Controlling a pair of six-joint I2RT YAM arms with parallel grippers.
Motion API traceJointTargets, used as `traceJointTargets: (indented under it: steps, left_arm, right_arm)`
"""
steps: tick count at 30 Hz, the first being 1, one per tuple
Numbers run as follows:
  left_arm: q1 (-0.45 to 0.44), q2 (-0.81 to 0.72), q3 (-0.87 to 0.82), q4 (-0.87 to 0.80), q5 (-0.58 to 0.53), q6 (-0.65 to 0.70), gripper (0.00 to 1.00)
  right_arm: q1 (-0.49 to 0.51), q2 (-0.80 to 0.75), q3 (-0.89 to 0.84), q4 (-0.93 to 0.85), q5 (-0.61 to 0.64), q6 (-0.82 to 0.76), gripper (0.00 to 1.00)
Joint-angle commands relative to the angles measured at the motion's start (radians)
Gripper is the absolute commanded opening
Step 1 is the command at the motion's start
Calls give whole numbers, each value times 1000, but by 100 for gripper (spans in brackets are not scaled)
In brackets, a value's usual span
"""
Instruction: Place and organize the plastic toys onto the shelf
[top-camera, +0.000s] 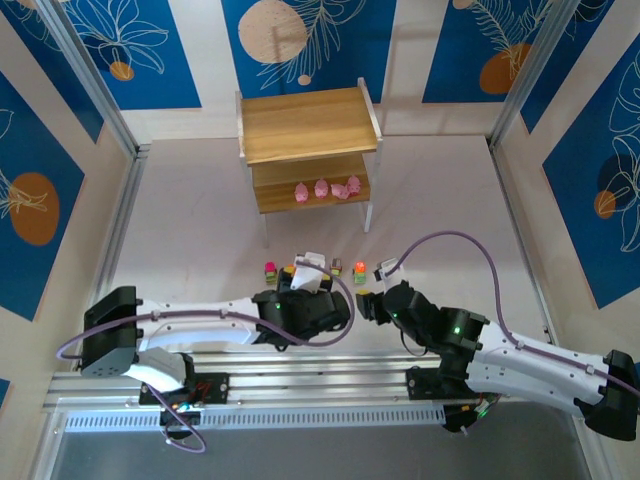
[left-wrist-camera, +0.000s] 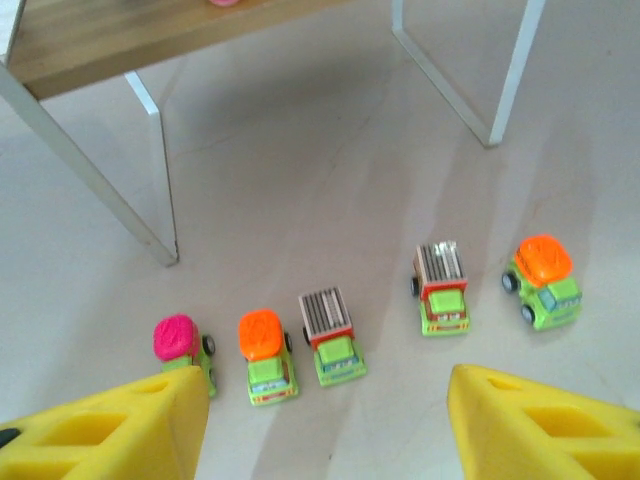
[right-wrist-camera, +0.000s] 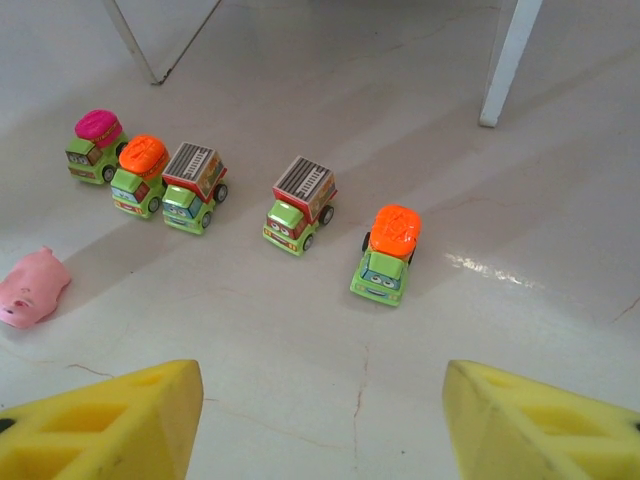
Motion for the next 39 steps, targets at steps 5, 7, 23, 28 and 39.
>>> traceJointTargets:
  steps: [5, 7, 23, 28, 39]
  left_arm:
    - [-52, -24, -67, -115, -51, -192, 65]
    - [-64, -28, -82, -143, -54, -238, 65]
    - [-123, -15, -236, -202, -2, -600, 65]
    - [-122, 4, -279, -156, 18, -645, 65]
    - [-67, 41, -357, 78, 99, -559, 66]
  right_arm:
    - [18, 1, -9, 20, 46, -2, 86]
    - [20, 5, -8, 20, 47, -1, 90]
    - [26, 24, 0, 11, 72, 11, 95]
    - [27, 24, 0, 13, 68, 10, 94]
    - [26, 22, -1, 11, 66, 10, 92]
